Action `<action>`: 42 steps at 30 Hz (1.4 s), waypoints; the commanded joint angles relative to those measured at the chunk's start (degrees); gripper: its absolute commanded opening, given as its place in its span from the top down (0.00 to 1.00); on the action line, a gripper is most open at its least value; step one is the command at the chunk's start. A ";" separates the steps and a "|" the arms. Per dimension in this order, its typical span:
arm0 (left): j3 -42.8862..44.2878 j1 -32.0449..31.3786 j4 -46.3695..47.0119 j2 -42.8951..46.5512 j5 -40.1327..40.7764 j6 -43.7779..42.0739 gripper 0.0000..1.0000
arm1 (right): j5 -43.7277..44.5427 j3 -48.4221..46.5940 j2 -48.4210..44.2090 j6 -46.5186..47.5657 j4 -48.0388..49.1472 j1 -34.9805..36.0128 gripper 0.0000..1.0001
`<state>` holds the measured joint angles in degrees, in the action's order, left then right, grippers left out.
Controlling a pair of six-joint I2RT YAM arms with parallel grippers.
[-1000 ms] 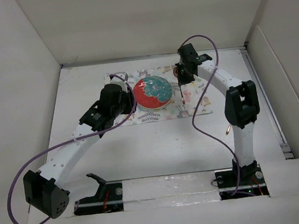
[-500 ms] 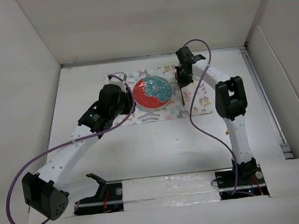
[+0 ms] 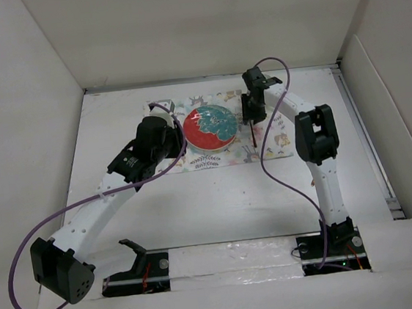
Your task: Set the dinner table for one person
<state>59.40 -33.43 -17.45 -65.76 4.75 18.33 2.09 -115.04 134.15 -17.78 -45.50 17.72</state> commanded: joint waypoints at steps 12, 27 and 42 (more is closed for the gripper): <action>-3.32 -0.23 1.72 3.44 -2.73 -1.71 0.94 | 6.35 36.42 -41.48 -18.59 11.83 -9.26 1.00; -7.80 -9.01 2.68 10.91 -0.97 -2.42 0.75 | 5.56 62.15 -53.13 -23.18 9.64 -32.83 0.44; -8.42 -9.64 3.21 11.70 0.34 -1.01 0.74 | 8.19 53.96 -33.53 -18.34 8.93 -31.61 0.69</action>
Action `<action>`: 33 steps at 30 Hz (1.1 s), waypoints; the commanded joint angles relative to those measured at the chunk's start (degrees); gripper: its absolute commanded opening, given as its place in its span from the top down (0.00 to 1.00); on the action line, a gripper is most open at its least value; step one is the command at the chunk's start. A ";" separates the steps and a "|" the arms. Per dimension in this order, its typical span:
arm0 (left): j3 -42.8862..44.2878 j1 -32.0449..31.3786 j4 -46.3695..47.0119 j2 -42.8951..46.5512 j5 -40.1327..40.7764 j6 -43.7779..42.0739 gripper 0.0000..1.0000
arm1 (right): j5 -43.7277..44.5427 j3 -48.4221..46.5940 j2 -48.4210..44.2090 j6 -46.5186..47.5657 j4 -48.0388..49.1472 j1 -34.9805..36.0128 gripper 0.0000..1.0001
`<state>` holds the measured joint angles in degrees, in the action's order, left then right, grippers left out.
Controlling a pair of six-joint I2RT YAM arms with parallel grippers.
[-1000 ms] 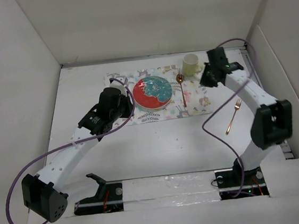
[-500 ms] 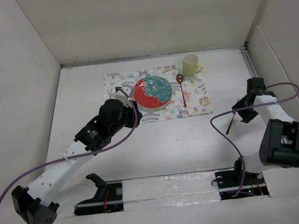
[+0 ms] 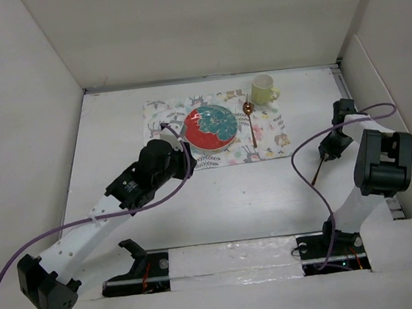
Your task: Set the dinner table for one person
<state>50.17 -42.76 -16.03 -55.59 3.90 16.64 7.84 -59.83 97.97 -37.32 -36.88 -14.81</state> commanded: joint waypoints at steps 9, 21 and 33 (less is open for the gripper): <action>1.42 -0.30 1.01 1.10 3.92 0.58 0.73 | 7.72 -4.14 2.23 2.69 -1.52 4.87 1.00; 12.92 1.27 -4.43 -2.24 10.07 -0.56 0.73 | 1.13 -43.93 3.24 6.91 -13.81 32.54 1.00; 18.73 1.28 -12.17 1.89 12.62 5.68 0.71 | -12.93 -88.82 36.59 2.17 -12.04 49.78 1.00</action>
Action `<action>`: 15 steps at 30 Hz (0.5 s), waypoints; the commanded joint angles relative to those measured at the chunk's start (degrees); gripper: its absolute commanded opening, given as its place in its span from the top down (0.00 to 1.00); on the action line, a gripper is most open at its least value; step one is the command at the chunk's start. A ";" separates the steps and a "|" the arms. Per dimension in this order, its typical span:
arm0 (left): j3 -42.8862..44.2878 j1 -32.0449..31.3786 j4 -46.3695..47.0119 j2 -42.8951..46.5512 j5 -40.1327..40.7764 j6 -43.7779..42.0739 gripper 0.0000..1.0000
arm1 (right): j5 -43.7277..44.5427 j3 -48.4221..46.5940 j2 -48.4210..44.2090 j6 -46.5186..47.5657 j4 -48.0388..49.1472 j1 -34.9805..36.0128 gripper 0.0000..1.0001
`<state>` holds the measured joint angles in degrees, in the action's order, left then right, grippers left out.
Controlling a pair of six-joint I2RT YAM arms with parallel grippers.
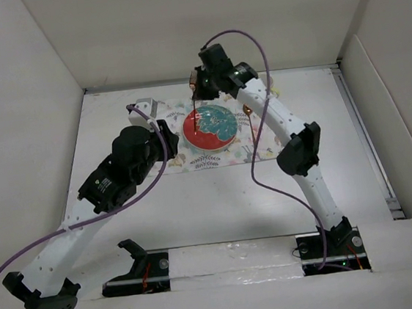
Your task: Set the dinner table for one person
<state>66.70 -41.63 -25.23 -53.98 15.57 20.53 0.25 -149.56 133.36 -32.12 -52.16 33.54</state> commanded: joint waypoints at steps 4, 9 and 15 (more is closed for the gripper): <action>2.21 0.14 -3.77 -0.17 0.60 2.93 0.72 | -7.36 -1.68 5.58 -6.11 8.30 4.95 1.00; 2.30 0.14 -3.33 -0.34 0.77 3.55 0.72 | -7.64 -2.23 11.47 -8.31 13.92 7.33 1.00; 0.72 0.14 -3.94 0.80 0.95 4.69 0.72 | -6.41 -4.25 16.66 -8.66 15.59 9.00 1.00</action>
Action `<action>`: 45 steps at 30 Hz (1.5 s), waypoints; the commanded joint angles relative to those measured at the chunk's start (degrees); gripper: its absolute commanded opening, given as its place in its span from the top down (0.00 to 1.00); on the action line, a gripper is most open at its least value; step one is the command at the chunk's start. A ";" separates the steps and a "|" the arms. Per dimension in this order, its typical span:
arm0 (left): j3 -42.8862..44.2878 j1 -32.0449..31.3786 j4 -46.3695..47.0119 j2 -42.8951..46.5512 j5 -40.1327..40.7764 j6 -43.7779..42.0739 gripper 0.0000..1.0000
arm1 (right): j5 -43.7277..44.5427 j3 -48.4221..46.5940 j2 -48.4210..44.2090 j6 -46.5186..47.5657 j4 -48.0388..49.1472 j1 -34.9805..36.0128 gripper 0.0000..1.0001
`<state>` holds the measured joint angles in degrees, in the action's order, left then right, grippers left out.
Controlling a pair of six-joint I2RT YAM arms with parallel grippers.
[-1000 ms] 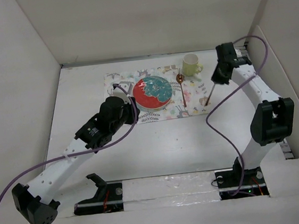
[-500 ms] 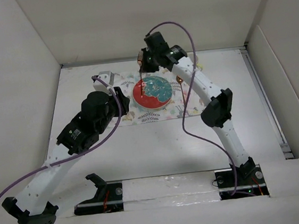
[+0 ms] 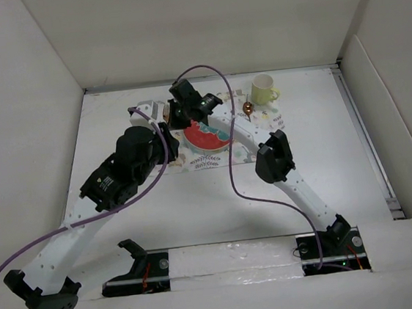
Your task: Set the dinner table for one person
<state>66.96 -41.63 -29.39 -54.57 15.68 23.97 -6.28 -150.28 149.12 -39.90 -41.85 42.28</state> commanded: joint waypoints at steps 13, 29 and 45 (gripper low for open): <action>-1.57 0.14 -0.15 2.89 0.84 1.17 0.72 | 2.68 -4.85 6.97 -0.18 6.16 0.87 1.00; -1.75 0.14 0.82 2.89 1.37 0.73 0.72 | 0.93 -3.01 6.89 -1.41 8.35 0.34 0.68; 15.63 0.75 7.59 -7.91 9.63 -6.56 0.61 | -16.13 26.49 -39.62 -2.03 26.90 -12.46 1.00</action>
<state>76.75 -41.47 -27.46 -61.80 21.61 19.97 -18.46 -129.49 126.28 -43.31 -23.99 35.68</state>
